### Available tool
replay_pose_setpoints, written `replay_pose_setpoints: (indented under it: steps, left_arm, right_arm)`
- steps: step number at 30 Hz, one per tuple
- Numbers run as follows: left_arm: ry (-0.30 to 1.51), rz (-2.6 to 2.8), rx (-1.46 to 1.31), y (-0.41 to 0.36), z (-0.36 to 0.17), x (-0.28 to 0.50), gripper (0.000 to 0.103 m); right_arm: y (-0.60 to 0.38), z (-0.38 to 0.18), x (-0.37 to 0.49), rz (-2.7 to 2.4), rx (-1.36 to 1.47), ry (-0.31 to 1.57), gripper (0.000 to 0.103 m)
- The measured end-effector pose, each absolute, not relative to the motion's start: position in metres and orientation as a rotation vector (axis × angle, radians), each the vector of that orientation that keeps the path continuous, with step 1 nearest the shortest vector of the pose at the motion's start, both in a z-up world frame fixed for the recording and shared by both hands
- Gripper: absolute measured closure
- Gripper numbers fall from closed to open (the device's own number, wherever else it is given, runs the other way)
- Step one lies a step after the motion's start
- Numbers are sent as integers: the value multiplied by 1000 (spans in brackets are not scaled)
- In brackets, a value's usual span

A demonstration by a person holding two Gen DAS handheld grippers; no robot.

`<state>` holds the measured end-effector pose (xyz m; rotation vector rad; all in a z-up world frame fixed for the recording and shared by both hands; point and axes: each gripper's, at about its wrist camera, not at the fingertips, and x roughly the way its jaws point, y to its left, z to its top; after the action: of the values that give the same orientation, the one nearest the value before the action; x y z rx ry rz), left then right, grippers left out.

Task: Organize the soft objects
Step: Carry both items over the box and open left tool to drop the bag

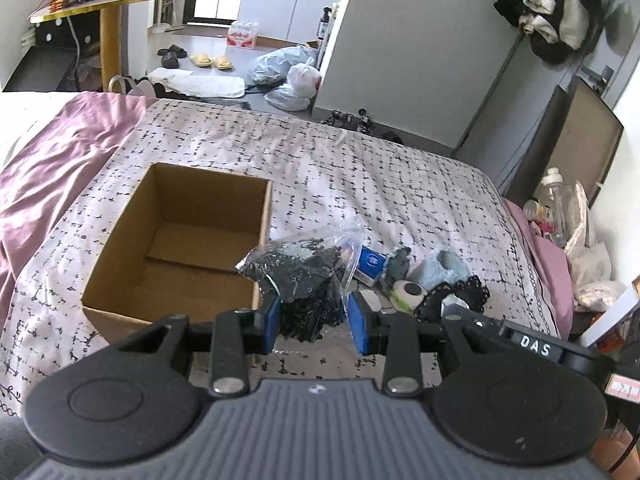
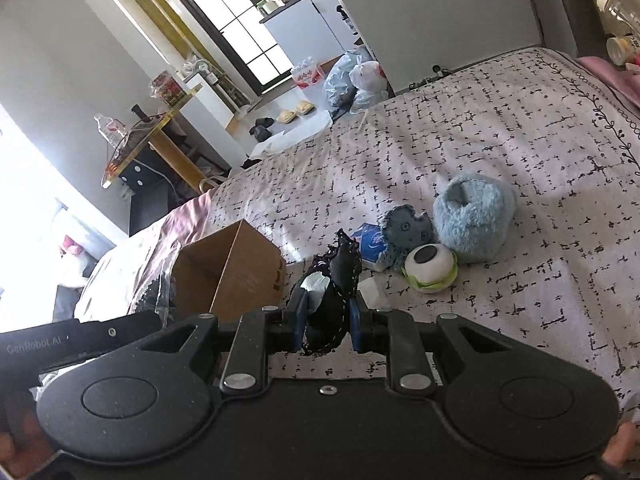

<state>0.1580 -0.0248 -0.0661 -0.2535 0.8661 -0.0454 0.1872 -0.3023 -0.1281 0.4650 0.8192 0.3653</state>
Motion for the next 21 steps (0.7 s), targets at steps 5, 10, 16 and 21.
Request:
replay_pose_setpoints:
  steps: [5, 10, 16, 21]
  left_arm:
    - [857, -24, -263, -8, -67, 160, 68]
    - [850, -4, -274, 11, -68, 160, 68]
    - [840, 14, -282, 34, -70, 163, 68]
    - [841, 14, -282, 50, -76, 166, 68]
  right_arm:
    - [-293, -127, 187, 380, 441, 815, 81]
    - [-283, -125, 189, 392, 413, 806, 81]
    - [-263, -117, 190, 424, 373, 780, 81]
    - [-244, -112, 192, 437, 338, 762, 81]
